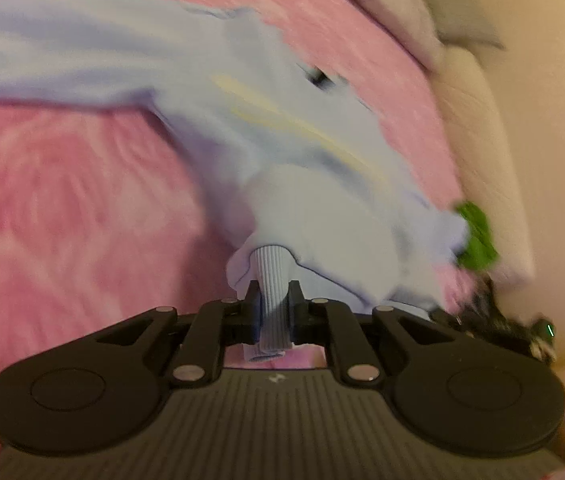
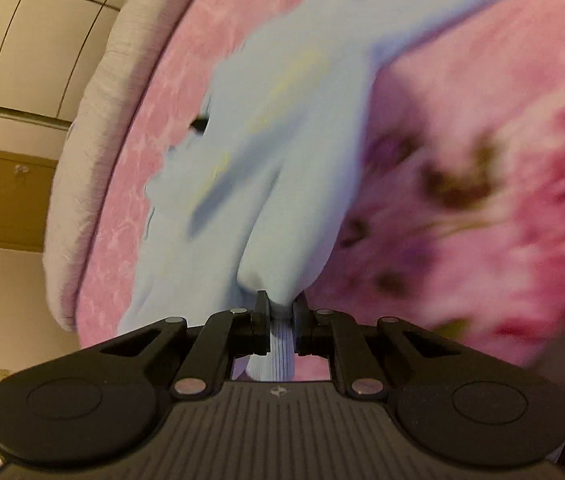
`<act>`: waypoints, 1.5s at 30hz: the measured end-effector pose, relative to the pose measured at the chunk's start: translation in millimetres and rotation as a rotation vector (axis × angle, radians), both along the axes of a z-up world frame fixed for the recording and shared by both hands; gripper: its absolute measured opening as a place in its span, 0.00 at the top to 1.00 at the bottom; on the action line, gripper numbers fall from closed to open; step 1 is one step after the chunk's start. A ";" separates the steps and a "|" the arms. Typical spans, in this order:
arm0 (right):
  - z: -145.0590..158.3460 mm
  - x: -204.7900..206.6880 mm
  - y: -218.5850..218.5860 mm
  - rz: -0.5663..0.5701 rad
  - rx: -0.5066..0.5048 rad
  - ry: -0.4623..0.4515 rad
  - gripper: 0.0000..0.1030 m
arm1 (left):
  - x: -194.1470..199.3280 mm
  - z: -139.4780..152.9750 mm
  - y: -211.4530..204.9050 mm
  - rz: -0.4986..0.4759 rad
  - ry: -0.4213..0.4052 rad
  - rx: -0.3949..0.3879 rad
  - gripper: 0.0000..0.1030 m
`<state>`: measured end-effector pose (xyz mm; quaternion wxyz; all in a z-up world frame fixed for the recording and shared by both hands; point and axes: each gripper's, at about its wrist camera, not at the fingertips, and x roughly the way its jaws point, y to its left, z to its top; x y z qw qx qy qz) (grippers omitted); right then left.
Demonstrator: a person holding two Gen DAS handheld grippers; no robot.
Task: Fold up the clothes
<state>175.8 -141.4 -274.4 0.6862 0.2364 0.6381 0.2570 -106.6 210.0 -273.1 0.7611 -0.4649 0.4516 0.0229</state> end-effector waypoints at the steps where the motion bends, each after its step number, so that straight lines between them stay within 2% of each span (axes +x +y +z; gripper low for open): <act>1: 3.2 -3.9 -9.7 0.006 -0.061 0.009 0.89 | -9.2 -5.9 -11.3 -0.018 0.029 -0.019 0.91; 3: -2.0 -11.8 -25.0 0.023 -0.213 0.030 0.89 | -24.0 -26.0 -31.9 -0.047 0.116 -0.051 0.89; 5: -23.9 -19.1 -37.1 0.018 -0.364 0.063 0.88 | -34.1 -58.1 -49.8 -0.084 0.260 -0.042 0.89; 7: -40.7 -29.4 -47.3 -0.033 -0.391 0.081 0.83 | -41.8 -73.3 -57.8 -0.098 0.322 -0.017 0.89; 8: -44.7 -33.0 -46.3 -0.056 -0.399 0.082 0.71 | -45.4 -75.3 -58.7 -0.093 0.325 -0.009 0.84; 9: -44.9 -37.0 -41.8 -0.057 -0.411 0.062 0.63 | -46.9 -73.5 -56.8 -0.085 0.316 -0.002 0.75; 11: -44.2 -45.0 -31.9 -0.054 -0.436 0.017 0.54 | -48.4 -67.4 -51.1 -0.064 0.288 0.012 0.68; 16: -38.7 -57.3 -28.8 -0.080 -0.436 -0.067 0.51 | -25.3 -53.5 -47.2 -0.080 0.231 0.090 0.66; 19: -47.6 -55.7 -25.2 -0.081 -0.498 -0.079 0.49 | -15.3 -49.8 -45.4 -0.061 0.223 0.082 0.49; 21: -53.4 -54.9 -30.6 -0.081 -0.514 -0.066 0.40 | -17.2 -50.5 -42.3 -0.014 0.218 0.063 0.32; 22: -56.2 -56.9 -33.9 -0.088 -0.505 -0.055 0.39 | -17.0 -53.5 -42.1 0.001 0.227 0.052 0.32; 23: -59.0 -58.9 -37.3 -0.095 -0.496 -0.044 0.41 | -15.6 -59.8 -43.1 0.005 0.245 0.039 0.37; 24: -61.8 -60.9 -40.6 -0.103 -0.486 -0.033 0.61 | -12.1 -68.3 -45.1 -0.005 0.266 0.029 0.63; 25: -68.4 -64.2 -42.1 -0.085 -0.452 0.006 0.71 | -8.3 -71.0 -48.9 -0.026 0.286 0.038 0.81; 26: -73.5 -68.1 -42.0 -0.063 -0.423 0.045 0.79 | -4.5 -71.6 -53.1 -0.048 0.304 0.054 0.87; 28: -71.6 -74.7 -41.9 -0.004 -0.433 0.067 0.77 | 0.6 -65.7 -58.8 -0.084 0.328 0.092 0.87; 30: -56.2 -71.7 -56.5 -0.036 -0.445 0.034 0.63 | 1.1 -47.3 -57.7 -0.087 0.346 0.143 0.84; 31: -48.0 -69.9 -64.3 -0.055 -0.450 0.016 0.51 | 1.4 -37.5 -54.4 -0.073 0.360 0.175 0.84; 34: -25.4 -34.5 -103.6 -0.174 -0.396 -0.046 0.52 | 14.8 -14.8 -48.3 -0.015 0.362 0.247 0.84; 37: -20.7 31.5 -129.8 -0.273 -0.361 -0.126 0.52 | 36.6 3.0 -45.5 0.053 0.341 0.297 0.82; 38: -19.4 53.8 -138.2 -0.306 -0.349 -0.152 0.52 | 43.9 8.9 -44.5 0.076 0.333 0.313 0.78; 40: -23.5 91.5 -154.1 -0.361 -0.313 -0.200 0.52 | 66.2 13.7 -48.8 0.113 0.315 0.315 0.74; 45: -47.4 190.5 -181.3 -0.469 -0.204 -0.263 0.53 | 110.7 1.2 -72.6 0.108 0.318 0.295 0.74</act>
